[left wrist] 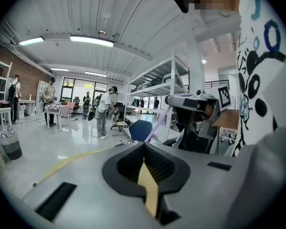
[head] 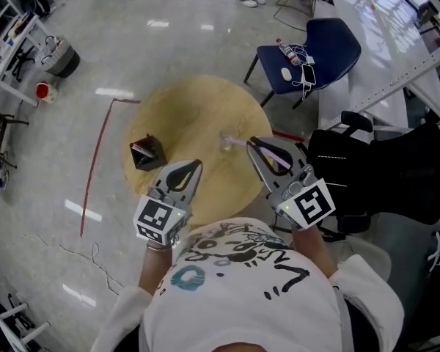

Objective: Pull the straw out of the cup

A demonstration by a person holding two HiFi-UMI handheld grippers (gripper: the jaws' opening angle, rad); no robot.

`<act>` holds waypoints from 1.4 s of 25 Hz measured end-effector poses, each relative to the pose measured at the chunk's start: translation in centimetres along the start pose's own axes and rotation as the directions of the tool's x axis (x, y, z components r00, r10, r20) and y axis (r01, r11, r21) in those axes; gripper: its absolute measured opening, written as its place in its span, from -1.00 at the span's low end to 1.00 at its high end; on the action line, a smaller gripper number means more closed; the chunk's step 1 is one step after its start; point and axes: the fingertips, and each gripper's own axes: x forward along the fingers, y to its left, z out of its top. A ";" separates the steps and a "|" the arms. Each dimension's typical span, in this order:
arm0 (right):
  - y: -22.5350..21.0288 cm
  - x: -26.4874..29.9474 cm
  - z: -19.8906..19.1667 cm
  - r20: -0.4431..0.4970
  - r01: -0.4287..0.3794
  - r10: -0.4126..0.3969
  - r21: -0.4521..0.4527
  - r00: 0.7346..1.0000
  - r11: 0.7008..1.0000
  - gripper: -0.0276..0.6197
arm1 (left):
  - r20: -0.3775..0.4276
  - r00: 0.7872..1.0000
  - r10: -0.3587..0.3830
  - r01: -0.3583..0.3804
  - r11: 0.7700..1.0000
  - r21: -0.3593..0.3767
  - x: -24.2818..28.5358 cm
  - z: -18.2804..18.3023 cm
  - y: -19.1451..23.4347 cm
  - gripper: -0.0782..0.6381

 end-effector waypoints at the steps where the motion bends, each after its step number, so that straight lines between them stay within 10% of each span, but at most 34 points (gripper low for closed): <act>1: 0.0 -0.2 0.0 -0.003 0.003 -0.003 -0.001 1.000 1.000 -0.78 | 0.000 1.000 0.000 0.000 1.000 0.000 -0.1 0.0 -0.1 -0.74; 35: 0.5 -0.8 -1.2 -0.040 -0.011 0.010 -0.001 0.999 1.000 -0.78 | 0.001 1.000 0.014 -0.014 1.000 -0.016 -0.8 -0.2 -1.1 -0.74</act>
